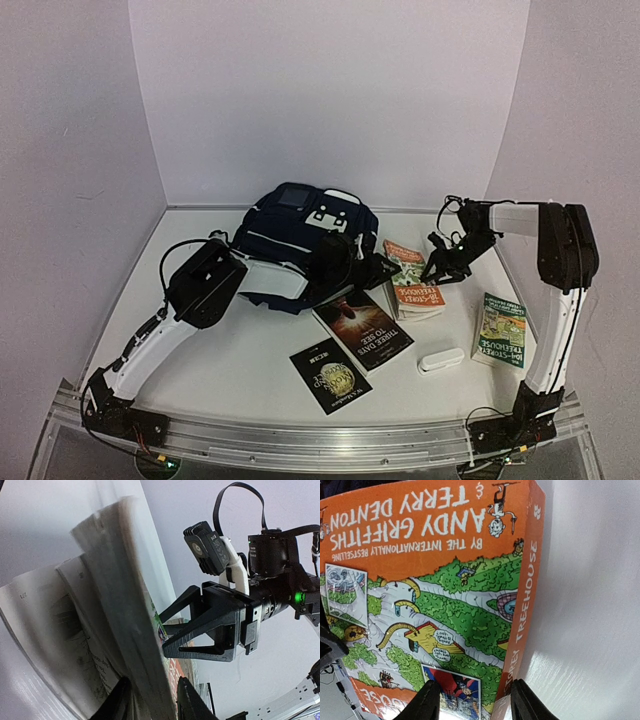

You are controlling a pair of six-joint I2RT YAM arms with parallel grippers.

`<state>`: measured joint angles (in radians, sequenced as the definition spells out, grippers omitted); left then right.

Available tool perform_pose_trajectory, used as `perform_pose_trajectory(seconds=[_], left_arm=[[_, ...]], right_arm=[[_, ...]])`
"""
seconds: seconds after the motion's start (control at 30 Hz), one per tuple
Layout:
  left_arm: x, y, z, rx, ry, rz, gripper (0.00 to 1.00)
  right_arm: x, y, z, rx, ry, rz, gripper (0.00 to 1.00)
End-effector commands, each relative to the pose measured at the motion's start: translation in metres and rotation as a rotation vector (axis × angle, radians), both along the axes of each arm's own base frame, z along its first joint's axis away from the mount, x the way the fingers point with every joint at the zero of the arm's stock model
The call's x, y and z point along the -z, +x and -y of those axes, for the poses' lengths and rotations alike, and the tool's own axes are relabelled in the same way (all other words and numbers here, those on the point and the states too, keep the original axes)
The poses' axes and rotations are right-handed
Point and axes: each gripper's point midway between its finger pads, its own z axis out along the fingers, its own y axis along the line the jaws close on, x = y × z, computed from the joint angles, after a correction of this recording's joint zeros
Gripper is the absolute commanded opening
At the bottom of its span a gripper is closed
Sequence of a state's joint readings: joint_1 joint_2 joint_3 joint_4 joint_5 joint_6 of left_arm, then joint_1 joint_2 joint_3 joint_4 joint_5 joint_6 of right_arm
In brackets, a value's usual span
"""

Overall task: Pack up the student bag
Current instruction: Pick up the book from the center of the board.

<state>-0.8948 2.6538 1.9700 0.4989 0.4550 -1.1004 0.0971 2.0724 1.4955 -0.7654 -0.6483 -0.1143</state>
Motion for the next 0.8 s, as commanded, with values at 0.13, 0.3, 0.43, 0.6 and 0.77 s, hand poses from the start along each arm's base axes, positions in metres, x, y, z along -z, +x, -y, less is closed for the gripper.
perform_pose_trajectory(seconds=[0.13, 0.3, 0.43, 0.6, 0.77], left_arm=[[-0.049, -0.03, 0.023, 0.106, -0.136, 0.094, 0.02], [-0.075, -0.031, 0.015, 0.118, -0.176, 0.152, 0.0], [-0.11, -0.036, 0.006, 0.15, -0.242, 0.212, 0.0], [-0.154, -0.05, -0.007, 0.21, -0.324, 0.271, 0.0], [-0.198, -0.067, -0.027, 0.24, -0.374, 0.354, 0.0]], right_arm=[[-0.049, -0.001, -0.039, -0.081, 0.144, 0.094, 0.54], [-0.074, 0.01, -0.022, -0.019, 0.195, 0.128, 0.7], [-0.107, 0.01, -0.011, -0.013, 0.244, 0.191, 0.83], [-0.148, -0.008, -0.017, -0.073, 0.319, 0.248, 0.98], [-0.169, -0.018, -0.016, -0.107, 0.303, 0.284, 0.98]])
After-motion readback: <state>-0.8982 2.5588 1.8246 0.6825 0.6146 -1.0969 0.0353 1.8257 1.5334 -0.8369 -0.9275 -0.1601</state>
